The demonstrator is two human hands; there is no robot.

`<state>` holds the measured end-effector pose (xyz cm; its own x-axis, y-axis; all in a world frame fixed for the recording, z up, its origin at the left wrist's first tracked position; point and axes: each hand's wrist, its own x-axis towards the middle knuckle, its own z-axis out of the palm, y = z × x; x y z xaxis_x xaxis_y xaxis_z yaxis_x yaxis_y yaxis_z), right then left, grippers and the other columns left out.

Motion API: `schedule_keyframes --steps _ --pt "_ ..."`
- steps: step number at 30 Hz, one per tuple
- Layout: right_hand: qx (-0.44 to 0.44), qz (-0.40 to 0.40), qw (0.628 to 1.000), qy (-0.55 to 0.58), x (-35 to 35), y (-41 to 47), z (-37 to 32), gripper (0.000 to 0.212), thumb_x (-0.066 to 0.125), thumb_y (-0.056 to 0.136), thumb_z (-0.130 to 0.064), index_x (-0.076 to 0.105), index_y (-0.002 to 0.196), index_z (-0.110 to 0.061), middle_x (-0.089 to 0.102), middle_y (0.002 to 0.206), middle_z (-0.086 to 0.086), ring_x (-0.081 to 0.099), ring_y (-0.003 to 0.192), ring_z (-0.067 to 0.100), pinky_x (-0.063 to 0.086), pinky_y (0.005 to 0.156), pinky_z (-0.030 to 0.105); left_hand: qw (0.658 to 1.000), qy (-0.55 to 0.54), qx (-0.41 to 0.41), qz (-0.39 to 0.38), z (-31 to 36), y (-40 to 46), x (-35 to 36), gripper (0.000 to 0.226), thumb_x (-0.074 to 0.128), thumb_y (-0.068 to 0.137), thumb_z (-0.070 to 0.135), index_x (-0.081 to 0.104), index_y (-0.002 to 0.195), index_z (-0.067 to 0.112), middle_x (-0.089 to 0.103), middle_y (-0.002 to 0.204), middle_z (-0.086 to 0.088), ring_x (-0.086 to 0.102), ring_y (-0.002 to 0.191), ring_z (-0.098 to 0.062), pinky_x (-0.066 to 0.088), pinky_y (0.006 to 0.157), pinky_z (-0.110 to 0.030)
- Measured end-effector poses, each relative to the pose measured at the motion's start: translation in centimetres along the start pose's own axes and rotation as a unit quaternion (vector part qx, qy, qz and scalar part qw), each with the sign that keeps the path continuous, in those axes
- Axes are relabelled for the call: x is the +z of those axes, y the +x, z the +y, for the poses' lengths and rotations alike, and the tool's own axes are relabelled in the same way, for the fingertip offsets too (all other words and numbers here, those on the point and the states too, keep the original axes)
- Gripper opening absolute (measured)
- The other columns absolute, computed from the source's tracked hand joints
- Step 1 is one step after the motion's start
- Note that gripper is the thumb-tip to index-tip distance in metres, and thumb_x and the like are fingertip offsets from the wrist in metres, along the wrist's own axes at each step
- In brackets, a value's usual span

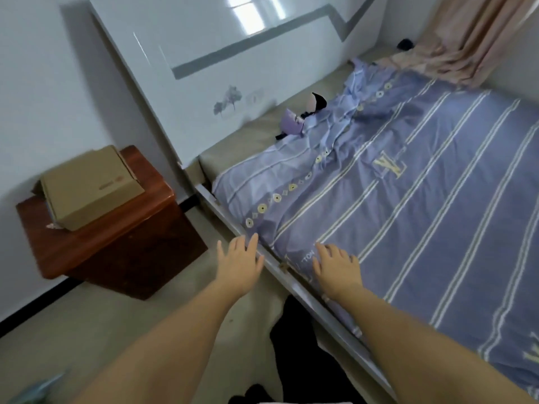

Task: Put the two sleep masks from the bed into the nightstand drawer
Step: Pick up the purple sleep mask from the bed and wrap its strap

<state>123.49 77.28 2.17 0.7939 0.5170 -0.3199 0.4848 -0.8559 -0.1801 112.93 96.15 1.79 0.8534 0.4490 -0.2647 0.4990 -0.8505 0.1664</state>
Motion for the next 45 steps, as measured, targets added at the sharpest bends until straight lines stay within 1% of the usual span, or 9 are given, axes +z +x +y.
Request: schedule_keyframes --steps 10,13,17,25,29,33,37,39,45 --pt "0.001 -0.051 0.998 0.025 -5.8 23.2 0.6 0.045 0.025 0.099 -0.035 0.028 0.142 -0.021 0.038 0.146 0.007 0.036 0.131 0.029 0.028 0.108 0.050 0.997 -0.026 -0.010 -0.067 1.5 22.3 -5.1 0.054 0.033 0.096 0.041 0.022 0.144 0.019 0.037 0.146 -0.012 0.035 0.134 -0.030 0.025 0.113 -0.051" --pt "0.010 -0.079 0.996 0.029 -6.4 29.6 0.3 0.045 0.025 0.099 -0.036 0.028 0.142 -0.023 0.040 0.144 0.007 0.037 0.130 0.030 0.028 0.108 0.051 0.988 -0.085 0.001 -0.129 1.9 29.0 -5.7 0.053 0.033 0.096 0.039 0.023 0.143 0.015 0.039 0.143 -0.019 0.041 0.127 -0.036 0.038 0.102 -0.048" --pt "0.035 -0.114 0.992 0.045 -6.3 38.5 -0.4 0.045 0.026 0.099 -0.035 0.028 0.141 -0.020 0.038 0.144 0.010 0.035 0.131 0.032 0.027 0.108 0.051 0.961 -0.203 -0.029 -0.184 1.9 39.3 -6.2 0.056 0.032 0.098 0.037 0.017 0.146 0.015 0.030 0.150 -0.017 0.037 0.132 -0.034 0.037 0.105 -0.045" --pt "0.103 -0.112 0.984 0.092 1.3 54.5 -1.0 0.042 0.032 0.096 -0.030 0.034 0.136 -0.018 0.033 0.145 0.009 0.024 0.137 0.027 0.014 0.116 0.050 0.936 -0.300 -0.062 -0.171 2.3 60.1 -2.0 0.052 0.041 0.097 0.027 0.027 0.143 0.009 0.038 0.145 -0.019 0.042 0.130 -0.032 0.036 0.108 -0.044" --pt "0.107 0.011 0.993 0.052 6.6 55.6 -0.5 0.042 0.040 0.091 -0.030 0.046 0.129 -0.014 0.048 0.133 0.014 0.039 0.128 0.030 0.006 0.117 0.046 0.935 -0.343 -0.060 -0.072 3.4 67.5 0.2 0.062 0.050 0.093 0.029 0.023 0.144 0.005 0.033 0.148 -0.019 0.033 0.136 -0.030 0.029 0.113 -0.040" --pt "0.088 0.139 0.985 0.046 9.3 55.7 0.2 0.038 0.040 0.085 -0.027 0.057 0.116 -0.012 0.060 0.117 0.017 0.044 0.113 0.029 0.016 0.113 0.047 0.910 -0.409 -0.068 -0.010 4.9 72.1 1.4 0.058 0.059 0.086 0.037 0.043 0.131 0.004 0.049 0.135 -0.016 0.044 0.127 -0.029 0.036 0.108 -0.042" --pt "0.077 0.165 0.982 0.045 9.7 55.8 0.3 0.039 0.041 0.085 -0.025 0.059 0.115 -0.010 0.061 0.116 0.019 0.040 0.112 0.028 0.017 0.112 0.047 0.878 -0.460 -0.116 -0.062 5.7 73.4 2.4 0.035 0.057 0.087 0.037 0.060 0.095 0.003 0.066 0.097 -0.011 0.060 0.089 -0.024 0.050 0.076 -0.030" --pt "0.079 0.152 0.984 0.052 9.4 55.9 0.3 0.040 0.040 0.084 -0.026 0.059 0.115 -0.009 0.061 0.116 0.019 0.041 0.113 0.029 0.016 0.112 0.047 0.862 -0.482 -0.130 -0.087 5.4 72.1 2.7 0.021 0.055 0.088 0.024 0.062 0.089 0.004 0.061 0.084 -0.009 0.055 0.078 -0.021 0.043 0.062 -0.025" --pt "0.086 0.017 0.992 0.093 6.8 55.9 0.6 0.041 0.045 0.089 -0.024 0.048 0.128 -0.012 0.049 0.132 0.014 0.041 0.124 0.034 0.014 0.116 0.046 0.838 -0.483 -0.195 -0.163 0.2 64.2 2.1 0.027 0.054 0.086 0.009 0.060 0.112 0.003 0.062 0.099 -0.007 0.056 0.085 -0.019 0.045 0.062 -0.026"
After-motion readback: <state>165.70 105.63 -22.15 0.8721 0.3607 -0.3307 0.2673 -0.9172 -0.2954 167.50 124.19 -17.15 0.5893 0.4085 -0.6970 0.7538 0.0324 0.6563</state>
